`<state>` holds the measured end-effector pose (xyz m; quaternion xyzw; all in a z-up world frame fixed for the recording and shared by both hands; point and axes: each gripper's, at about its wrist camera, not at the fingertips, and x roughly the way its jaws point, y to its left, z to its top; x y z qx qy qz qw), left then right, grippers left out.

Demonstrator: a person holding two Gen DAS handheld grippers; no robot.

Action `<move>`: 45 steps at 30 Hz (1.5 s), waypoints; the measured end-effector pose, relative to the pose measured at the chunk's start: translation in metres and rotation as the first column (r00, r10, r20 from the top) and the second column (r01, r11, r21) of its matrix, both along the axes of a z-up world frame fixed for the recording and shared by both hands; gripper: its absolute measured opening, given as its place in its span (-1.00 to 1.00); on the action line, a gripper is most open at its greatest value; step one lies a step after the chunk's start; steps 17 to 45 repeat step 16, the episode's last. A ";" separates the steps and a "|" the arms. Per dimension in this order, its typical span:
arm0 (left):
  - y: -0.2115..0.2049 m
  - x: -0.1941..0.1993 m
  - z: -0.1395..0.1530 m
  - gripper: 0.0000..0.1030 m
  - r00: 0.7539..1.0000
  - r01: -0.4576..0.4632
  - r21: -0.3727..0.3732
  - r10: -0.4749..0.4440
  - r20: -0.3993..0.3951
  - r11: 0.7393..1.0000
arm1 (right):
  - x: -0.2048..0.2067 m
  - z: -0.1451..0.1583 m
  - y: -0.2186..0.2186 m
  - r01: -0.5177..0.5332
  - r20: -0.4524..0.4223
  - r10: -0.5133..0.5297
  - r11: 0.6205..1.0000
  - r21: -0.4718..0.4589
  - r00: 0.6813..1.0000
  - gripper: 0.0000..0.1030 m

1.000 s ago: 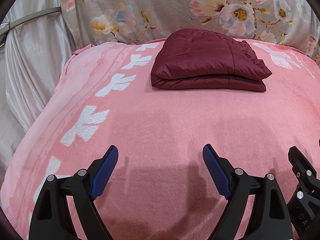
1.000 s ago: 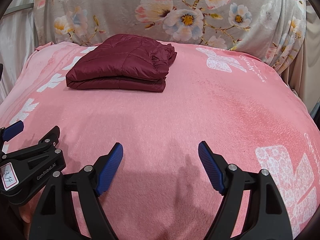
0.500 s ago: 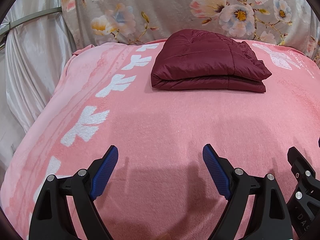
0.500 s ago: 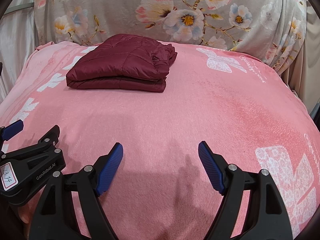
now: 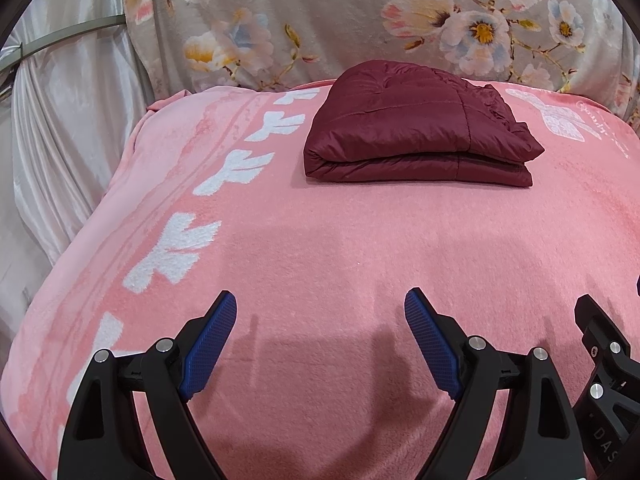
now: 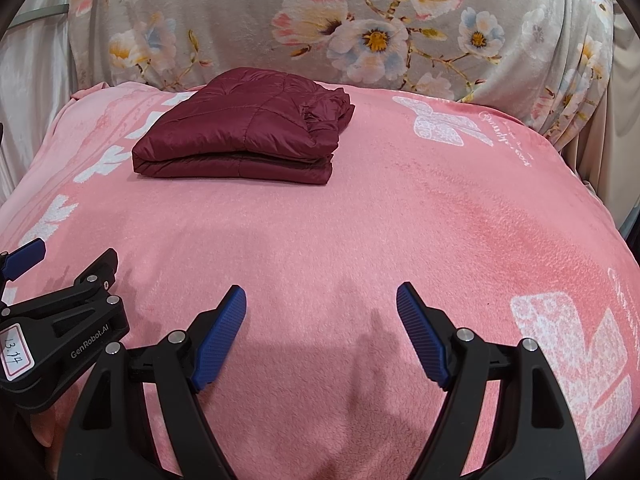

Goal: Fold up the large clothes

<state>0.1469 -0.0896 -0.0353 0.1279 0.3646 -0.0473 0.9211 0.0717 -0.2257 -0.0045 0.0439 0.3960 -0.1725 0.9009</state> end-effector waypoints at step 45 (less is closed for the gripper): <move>0.000 0.000 -0.001 0.41 1.000 -0.001 -0.007 0.001 0.000 1.000 | 0.000 0.000 0.000 -0.001 0.000 0.001 1.000 0.000 1.000 0.46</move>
